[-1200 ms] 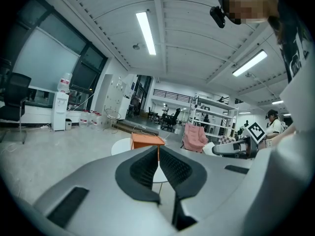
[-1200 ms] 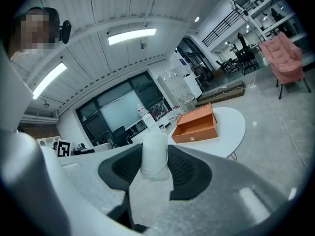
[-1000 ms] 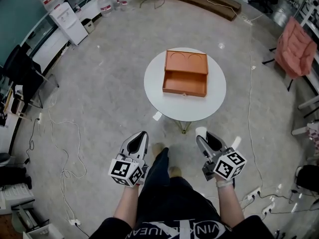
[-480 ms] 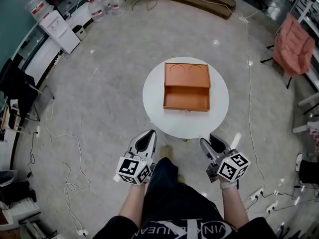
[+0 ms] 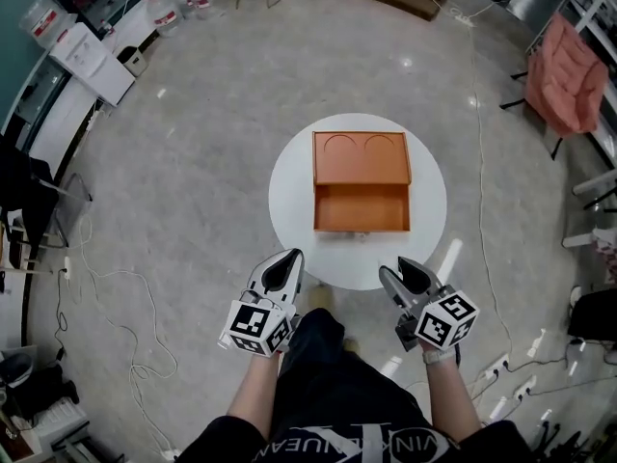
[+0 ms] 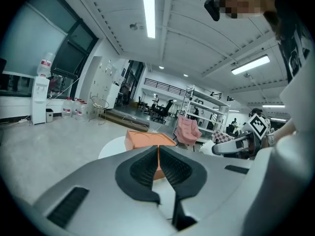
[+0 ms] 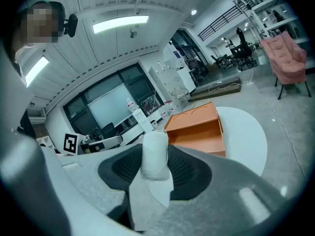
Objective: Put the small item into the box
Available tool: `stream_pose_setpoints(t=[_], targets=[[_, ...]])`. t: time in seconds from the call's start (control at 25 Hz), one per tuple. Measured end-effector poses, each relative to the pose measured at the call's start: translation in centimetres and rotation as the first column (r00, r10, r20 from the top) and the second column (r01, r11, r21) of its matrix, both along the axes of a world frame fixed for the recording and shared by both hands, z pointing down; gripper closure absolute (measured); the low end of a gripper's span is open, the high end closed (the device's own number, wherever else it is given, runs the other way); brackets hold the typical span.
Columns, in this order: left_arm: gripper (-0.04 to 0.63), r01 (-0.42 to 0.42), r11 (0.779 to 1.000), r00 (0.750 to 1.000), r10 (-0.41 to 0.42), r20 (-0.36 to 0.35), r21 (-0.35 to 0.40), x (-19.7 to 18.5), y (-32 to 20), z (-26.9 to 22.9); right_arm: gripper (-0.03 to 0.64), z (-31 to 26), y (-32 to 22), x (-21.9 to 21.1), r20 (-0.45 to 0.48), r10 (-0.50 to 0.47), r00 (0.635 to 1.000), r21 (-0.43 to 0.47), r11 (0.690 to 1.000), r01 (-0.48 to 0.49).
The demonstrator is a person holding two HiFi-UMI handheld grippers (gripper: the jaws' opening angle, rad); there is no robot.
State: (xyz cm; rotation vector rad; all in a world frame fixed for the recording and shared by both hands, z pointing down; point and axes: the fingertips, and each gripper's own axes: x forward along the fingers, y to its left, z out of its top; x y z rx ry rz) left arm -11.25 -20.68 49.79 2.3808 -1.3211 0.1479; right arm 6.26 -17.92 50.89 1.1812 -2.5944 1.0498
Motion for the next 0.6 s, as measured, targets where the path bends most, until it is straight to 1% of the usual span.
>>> stream_pose_setpoints(t=[0.12, 0.32, 0.6], targets=[[0.580, -0.024, 1.000, 1.000, 0.025, 0.017, -0.014, 0.1, -2.0, 0.8, 0.451, 0.5, -1.8, -0.6, -0.028, -0.009, 1.000, -0.009, 1.000, 0.009], [0.581, -0.061, 0.997, 0.998, 0.062, 0.026, -0.043, 0.1, -4.5, 2.2, 0.451, 1.5, -4.2, -1.3, -0.074, -0.018, 0.997, -0.028, 0.999, 0.016], [0.581, -0.100, 0.992, 0.995, 0.101, 0.009, -0.078, 0.5, -7.0, 3.9, 0.451, 2.7, -6.9, -1.8, -0.100, -0.009, 0.995, -0.056, 0.998, 0.004]])
